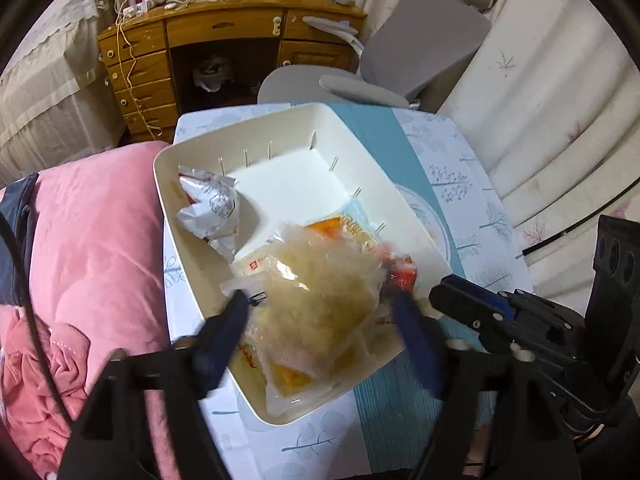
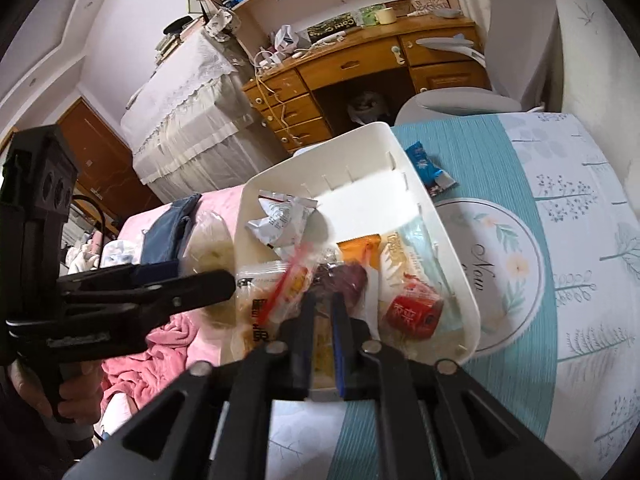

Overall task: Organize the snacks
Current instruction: 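Carry both items over the white tray and open both grippers, then move left gripper to the blue candy while right gripper approaches the brown wafer packet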

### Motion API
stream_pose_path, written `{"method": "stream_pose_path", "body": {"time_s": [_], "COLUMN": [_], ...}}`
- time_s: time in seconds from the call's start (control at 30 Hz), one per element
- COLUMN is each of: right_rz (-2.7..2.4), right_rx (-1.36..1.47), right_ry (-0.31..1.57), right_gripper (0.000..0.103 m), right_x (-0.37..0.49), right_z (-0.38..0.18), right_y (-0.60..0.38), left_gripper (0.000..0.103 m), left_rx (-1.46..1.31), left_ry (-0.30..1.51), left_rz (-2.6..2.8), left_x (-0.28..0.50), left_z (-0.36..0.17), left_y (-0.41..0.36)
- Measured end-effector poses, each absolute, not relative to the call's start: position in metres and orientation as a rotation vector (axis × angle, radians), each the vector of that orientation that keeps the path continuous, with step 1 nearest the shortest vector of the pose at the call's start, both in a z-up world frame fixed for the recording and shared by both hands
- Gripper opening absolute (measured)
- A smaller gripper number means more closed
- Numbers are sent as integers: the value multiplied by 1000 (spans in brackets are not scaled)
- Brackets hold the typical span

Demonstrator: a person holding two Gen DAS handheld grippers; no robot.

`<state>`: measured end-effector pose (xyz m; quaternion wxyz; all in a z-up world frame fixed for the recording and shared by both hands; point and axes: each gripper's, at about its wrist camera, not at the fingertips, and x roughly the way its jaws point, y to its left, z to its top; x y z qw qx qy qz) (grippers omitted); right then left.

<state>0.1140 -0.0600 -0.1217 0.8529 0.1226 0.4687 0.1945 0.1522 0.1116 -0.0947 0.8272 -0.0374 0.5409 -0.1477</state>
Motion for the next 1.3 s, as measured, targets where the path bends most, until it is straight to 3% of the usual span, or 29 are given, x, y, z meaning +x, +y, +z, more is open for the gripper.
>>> {"method": "stream_pose_path", "body": {"time_s": [0.07,0.47,0.97,1.3], "right_rz": [390,340,416,507], "right_rx": [252,180,85,20], "right_ry": [980,985,995,870], "right_gripper": [37,52,60,60], "right_x": [113,122,167,225], "right_z": [-119,-107,-116,-126], "right_y": [-61,-85,-137,-173], "left_gripper": [81,82,82,82], "left_rx": [-81,-94,-72,54], "left_ry": [1143,1200,1261,1243], "left_rz": [-319,-336,-322,-399], "left_x": [153,158,187,241], "left_z": [-91,-76,-64,-61], "left_y": [113,109,44,-9]}}
